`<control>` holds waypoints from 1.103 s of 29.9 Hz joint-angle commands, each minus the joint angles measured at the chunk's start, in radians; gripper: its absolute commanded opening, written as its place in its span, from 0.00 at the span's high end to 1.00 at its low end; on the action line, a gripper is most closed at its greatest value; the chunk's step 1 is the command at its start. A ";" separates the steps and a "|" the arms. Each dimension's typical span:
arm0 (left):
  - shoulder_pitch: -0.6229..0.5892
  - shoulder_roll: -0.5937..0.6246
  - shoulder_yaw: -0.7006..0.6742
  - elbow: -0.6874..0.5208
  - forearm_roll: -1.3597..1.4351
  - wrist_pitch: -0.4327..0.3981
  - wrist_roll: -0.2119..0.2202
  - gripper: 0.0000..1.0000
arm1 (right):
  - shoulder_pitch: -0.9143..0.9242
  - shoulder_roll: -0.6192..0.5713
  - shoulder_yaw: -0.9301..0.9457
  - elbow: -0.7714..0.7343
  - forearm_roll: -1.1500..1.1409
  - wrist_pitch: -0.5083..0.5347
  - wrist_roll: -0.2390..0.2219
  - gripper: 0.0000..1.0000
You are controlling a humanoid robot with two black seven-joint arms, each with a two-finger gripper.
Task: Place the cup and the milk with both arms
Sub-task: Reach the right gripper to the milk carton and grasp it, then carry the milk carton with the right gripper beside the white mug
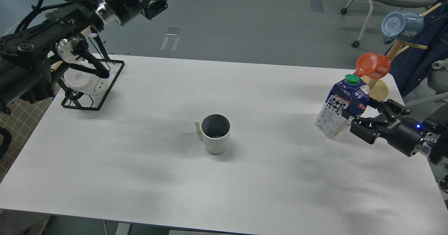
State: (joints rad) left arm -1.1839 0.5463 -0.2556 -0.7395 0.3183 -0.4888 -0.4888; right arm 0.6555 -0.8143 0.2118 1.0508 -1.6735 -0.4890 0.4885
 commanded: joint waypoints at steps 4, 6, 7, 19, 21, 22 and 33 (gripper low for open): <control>0.001 0.000 0.002 0.000 0.001 0.000 0.000 0.07 | 0.003 0.006 -0.002 -0.002 -0.003 0.000 0.000 0.99; 0.001 -0.002 0.002 -0.001 0.001 0.000 0.000 0.07 | 0.003 0.003 0.000 0.000 -0.003 0.000 0.000 1.00; 0.001 -0.002 0.004 -0.003 0.001 0.000 0.000 0.07 | 0.003 -0.002 0.000 0.002 -0.003 0.000 0.000 1.00; 0.012 -0.002 0.006 -0.012 0.002 0.000 0.000 0.07 | 0.050 0.029 0.051 0.029 0.001 0.000 0.000 1.00; 0.013 -0.002 0.006 -0.014 0.004 0.000 0.000 0.07 | 0.094 0.084 0.043 0.025 0.000 0.000 0.000 1.00; 0.013 -0.002 0.006 -0.012 0.004 0.000 0.000 0.07 | 0.101 0.095 0.043 0.023 -0.002 0.000 0.000 1.00; 0.015 -0.003 0.004 -0.012 0.004 0.000 0.000 0.07 | 0.266 0.323 -0.181 -0.070 -0.003 0.000 0.000 1.00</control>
State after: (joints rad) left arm -1.1700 0.5429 -0.2517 -0.7516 0.3216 -0.4887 -0.4887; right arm 0.8994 -0.5531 0.0635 1.0058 -1.6775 -0.4886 0.4889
